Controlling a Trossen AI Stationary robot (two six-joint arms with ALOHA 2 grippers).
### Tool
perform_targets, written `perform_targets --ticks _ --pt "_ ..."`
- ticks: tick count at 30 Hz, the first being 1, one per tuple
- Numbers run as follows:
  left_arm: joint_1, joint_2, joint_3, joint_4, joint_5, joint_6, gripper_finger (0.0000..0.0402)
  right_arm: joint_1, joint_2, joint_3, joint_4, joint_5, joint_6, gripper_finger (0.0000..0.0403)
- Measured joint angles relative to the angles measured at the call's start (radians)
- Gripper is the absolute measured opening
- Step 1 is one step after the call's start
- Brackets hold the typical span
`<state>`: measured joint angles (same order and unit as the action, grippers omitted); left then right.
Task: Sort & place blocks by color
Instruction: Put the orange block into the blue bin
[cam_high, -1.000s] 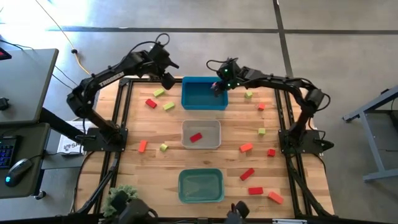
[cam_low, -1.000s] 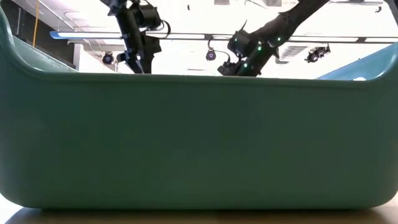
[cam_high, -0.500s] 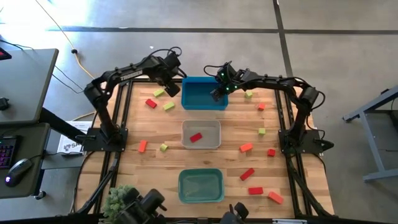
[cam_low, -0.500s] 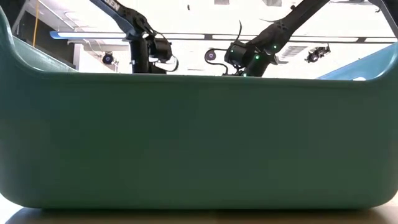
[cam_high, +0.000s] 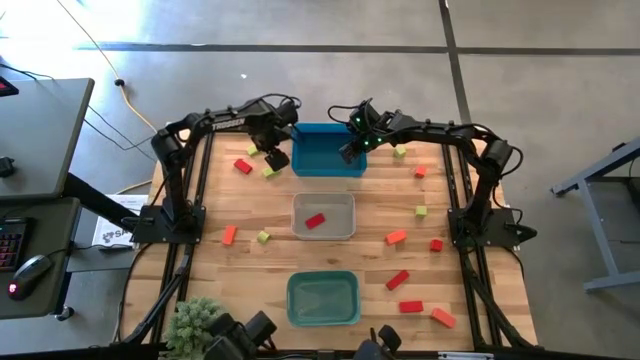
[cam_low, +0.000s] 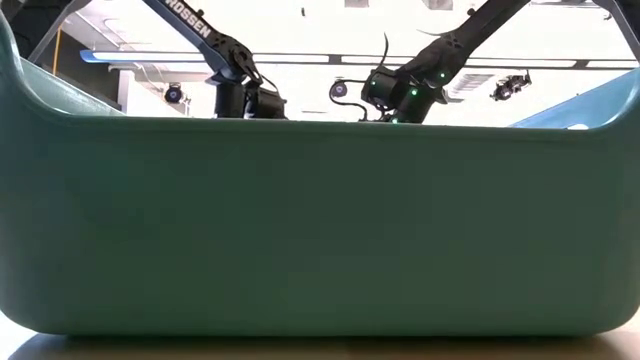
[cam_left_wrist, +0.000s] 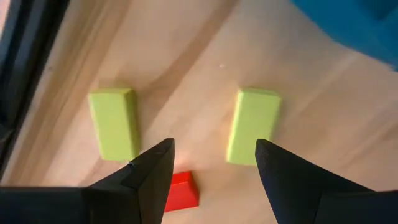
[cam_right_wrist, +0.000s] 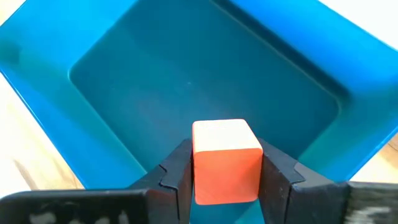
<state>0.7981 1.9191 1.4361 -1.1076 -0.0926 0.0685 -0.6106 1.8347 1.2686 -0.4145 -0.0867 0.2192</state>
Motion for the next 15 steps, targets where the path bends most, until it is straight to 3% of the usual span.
perform_targets --ticks 10,15 --pt "-0.056 0.000 0.000 -0.031 0.020 0.026 0.0213 0.000 -0.001 0.000 -0.008 -0.003 -0.015 0.0110" --pt "-0.061 0.000 0.000 -0.034 0.019 0.029 0.0213 0.000 -0.001 0.000 -0.007 -0.023 -0.019 0.0147"
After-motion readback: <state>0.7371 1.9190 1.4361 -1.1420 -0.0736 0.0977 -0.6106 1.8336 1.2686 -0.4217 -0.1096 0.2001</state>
